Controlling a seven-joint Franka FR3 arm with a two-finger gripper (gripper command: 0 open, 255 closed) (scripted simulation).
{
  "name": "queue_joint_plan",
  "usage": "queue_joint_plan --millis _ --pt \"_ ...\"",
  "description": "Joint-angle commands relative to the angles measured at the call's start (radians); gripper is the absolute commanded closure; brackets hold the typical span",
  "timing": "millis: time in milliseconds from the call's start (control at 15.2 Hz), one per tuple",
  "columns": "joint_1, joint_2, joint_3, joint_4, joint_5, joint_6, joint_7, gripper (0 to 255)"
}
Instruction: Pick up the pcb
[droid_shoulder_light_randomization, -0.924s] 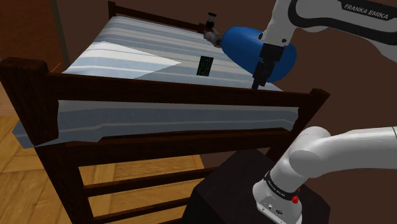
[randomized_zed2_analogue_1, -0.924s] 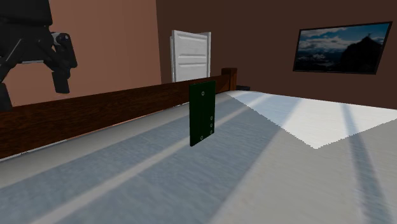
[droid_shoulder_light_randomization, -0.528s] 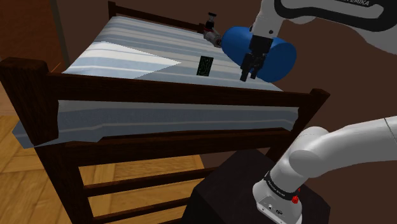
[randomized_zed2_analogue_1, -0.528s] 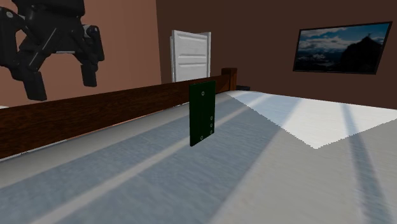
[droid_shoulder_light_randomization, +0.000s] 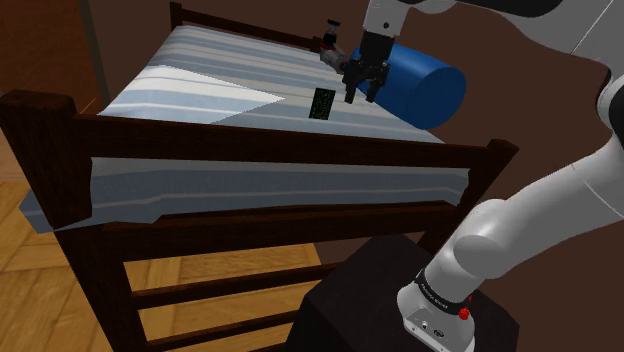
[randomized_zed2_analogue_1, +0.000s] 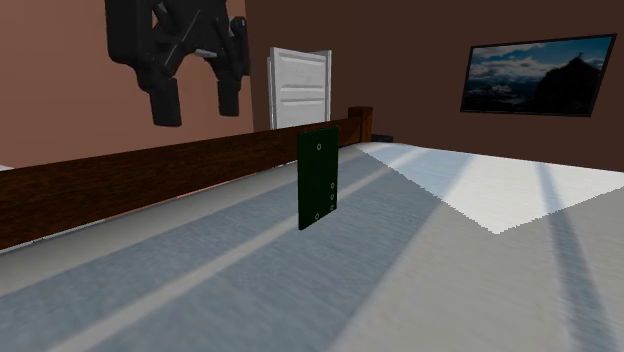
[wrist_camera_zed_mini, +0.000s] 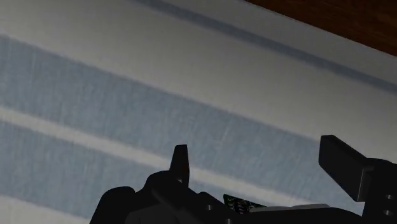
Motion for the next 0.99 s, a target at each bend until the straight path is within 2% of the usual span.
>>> queue_joint_plan --millis 0,462,924 --pt "-0.004 0.083 0.01 0.09 -0.007 0.003 0.035 0" --pt "-0.005 0.359 0.035 0.451 -0.047 -0.054 0.153 0" --pt "-0.006 0.326 0.033 0.314 -0.044 0.051 0.153 0"
